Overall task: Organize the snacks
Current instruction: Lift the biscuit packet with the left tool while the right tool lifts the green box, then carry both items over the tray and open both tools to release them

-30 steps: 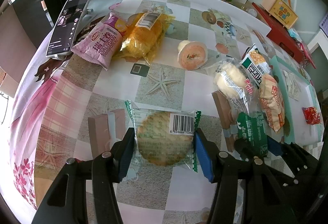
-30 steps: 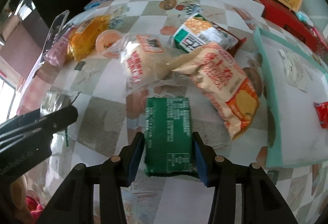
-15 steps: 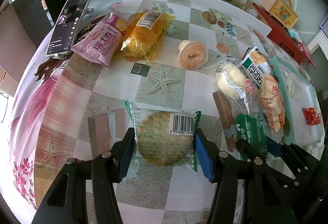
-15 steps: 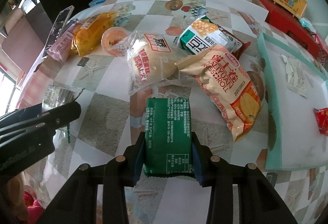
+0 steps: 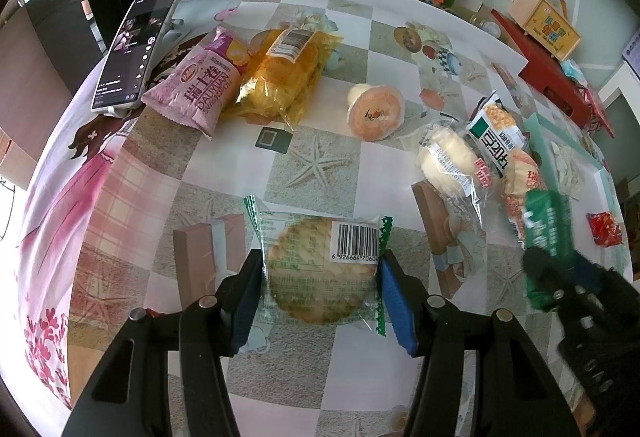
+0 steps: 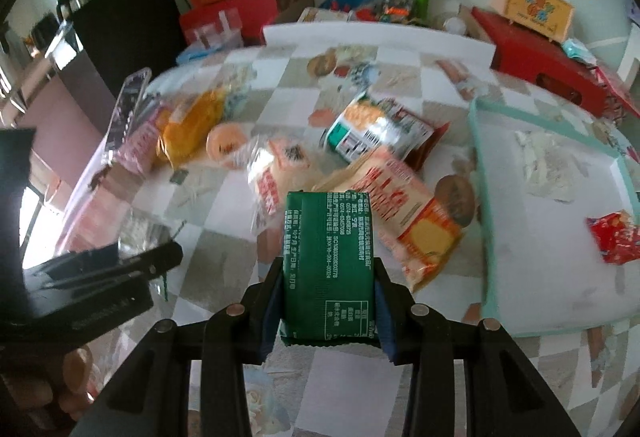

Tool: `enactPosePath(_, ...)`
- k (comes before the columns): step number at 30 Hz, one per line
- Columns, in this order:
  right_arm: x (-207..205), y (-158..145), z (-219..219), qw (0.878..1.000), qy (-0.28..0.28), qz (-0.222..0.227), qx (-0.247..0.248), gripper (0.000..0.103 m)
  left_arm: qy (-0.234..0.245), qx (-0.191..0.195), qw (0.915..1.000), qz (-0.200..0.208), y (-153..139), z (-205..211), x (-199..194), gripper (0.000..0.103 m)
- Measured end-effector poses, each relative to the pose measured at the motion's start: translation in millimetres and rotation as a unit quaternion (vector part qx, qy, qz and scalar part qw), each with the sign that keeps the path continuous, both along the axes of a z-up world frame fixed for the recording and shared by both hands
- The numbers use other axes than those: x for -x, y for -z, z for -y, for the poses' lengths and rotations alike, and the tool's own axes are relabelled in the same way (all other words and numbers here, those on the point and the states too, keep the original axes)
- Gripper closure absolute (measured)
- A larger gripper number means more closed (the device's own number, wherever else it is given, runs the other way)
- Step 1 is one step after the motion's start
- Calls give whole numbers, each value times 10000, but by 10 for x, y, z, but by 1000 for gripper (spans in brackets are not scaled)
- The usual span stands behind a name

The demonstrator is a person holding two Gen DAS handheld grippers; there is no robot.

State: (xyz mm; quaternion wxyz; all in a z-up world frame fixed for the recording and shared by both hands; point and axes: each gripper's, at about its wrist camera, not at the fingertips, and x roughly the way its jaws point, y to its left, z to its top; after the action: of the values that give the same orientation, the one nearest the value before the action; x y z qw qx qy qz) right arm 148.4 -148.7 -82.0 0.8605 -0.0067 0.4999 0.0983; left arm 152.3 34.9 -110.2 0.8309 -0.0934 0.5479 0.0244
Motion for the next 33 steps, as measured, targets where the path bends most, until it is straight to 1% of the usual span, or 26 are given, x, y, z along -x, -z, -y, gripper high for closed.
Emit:
enactPosePath(6,-18,-70,150,9997,203,92,-67,61,-45,16,10000,87,-47,4,6,45)
enactPosePath(9,-43,-124,308,9990,417,172,-67,61,-68,43,9998,200,-104,38,-8,45)
enactPosePath(15,-91,-235,830,9927,1157,317,-75,61,6,46,9994,332,-227,186,-69,45)
enactPosePath(20,-110,-283,1350,9815,1881,347,65,61,188,73,9987,468,-393,372,-176,45)
enactPosePath(24,-71,-302,1742,9709,2369,341,-14,61,458,49,9973,569,-505,637,-262,45)
enactPosePath(27,-26,-328,2009,9620,2704,389,-20,61,784,85,9950,619,-585,937,-325,45)
enactPosePath(29,20,-340,2201,9549,2939,418,-69,61,1020,91,9924,679,-635,1133,-343,45)
enactPosePath(31,54,-339,2374,9480,3152,434,-109,61,1377,93,9876,754,-692,1425,-364,45)
enactPosePath(33,86,-333,2549,9396,3391,461,-11,61,1647,113,9832,773,-718,1646,-370,45)
